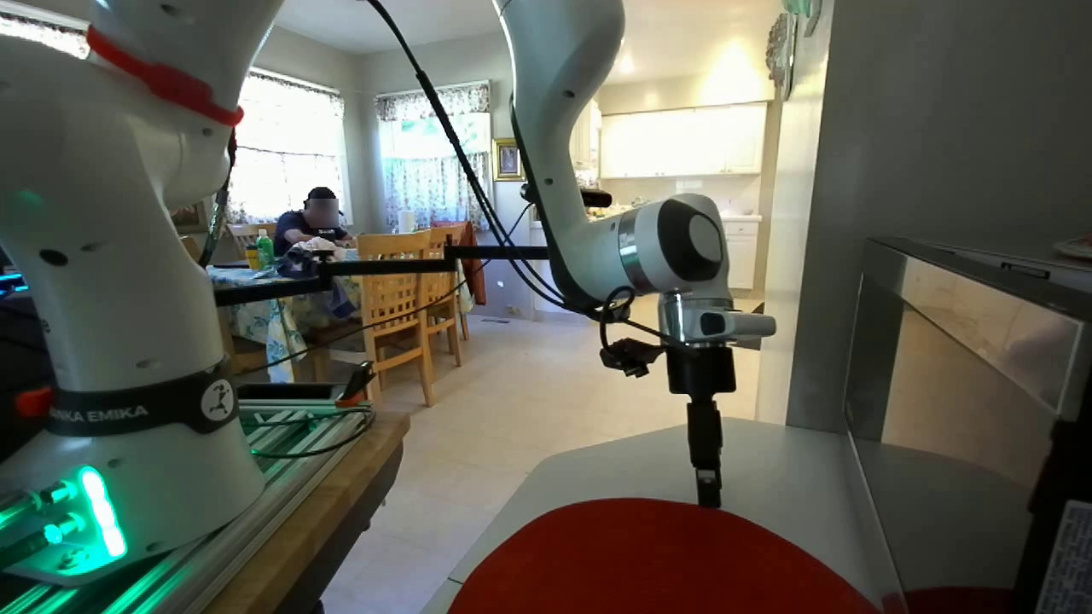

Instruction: Move the red placemat to the left.

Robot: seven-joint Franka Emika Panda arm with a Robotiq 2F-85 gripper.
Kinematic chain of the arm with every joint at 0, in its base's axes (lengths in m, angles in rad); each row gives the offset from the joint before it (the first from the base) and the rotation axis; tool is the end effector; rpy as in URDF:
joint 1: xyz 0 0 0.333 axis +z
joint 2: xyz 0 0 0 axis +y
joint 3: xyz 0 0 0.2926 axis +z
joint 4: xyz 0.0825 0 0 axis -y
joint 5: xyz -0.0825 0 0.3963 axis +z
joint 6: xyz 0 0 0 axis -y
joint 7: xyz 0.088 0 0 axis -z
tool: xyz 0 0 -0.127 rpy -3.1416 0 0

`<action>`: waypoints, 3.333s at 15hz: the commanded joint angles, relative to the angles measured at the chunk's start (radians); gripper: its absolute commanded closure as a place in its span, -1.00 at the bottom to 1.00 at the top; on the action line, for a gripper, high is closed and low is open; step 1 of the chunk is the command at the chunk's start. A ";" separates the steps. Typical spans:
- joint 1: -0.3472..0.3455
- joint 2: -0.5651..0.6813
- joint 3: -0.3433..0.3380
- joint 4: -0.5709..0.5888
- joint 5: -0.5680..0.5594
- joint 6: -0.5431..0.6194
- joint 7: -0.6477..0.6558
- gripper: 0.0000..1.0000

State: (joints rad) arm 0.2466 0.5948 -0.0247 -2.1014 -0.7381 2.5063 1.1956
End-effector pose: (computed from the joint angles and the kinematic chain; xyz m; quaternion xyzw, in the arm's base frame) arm 0.5288 0.1147 0.0663 0.9642 -0.1589 0.0567 0.2046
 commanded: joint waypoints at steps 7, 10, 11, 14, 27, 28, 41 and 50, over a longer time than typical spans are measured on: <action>0.036 0.049 -0.022 0.072 0.055 -0.137 -0.021 -1.00; 0.032 0.053 -0.019 0.076 0.063 -0.169 -0.022 -1.00; 0.032 0.054 -0.019 0.076 0.064 -0.177 -0.021 -1.00; 0.031 0.056 -0.020 0.072 0.060 -0.177 -0.015 -1.00; 0.030 0.079 -0.028 0.072 0.075 -0.166 -0.014 -0.03; 0.031 0.077 -0.029 0.073 0.074 -0.167 -0.014 0.16; 0.056 0.004 -0.003 0.097 0.069 -0.155 -0.022 0.98; 0.089 -0.004 0.041 0.131 0.063 -0.119 -0.045 0.98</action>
State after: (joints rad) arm 0.3274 0.5906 0.0161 -1.9864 -0.6890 2.3729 1.1913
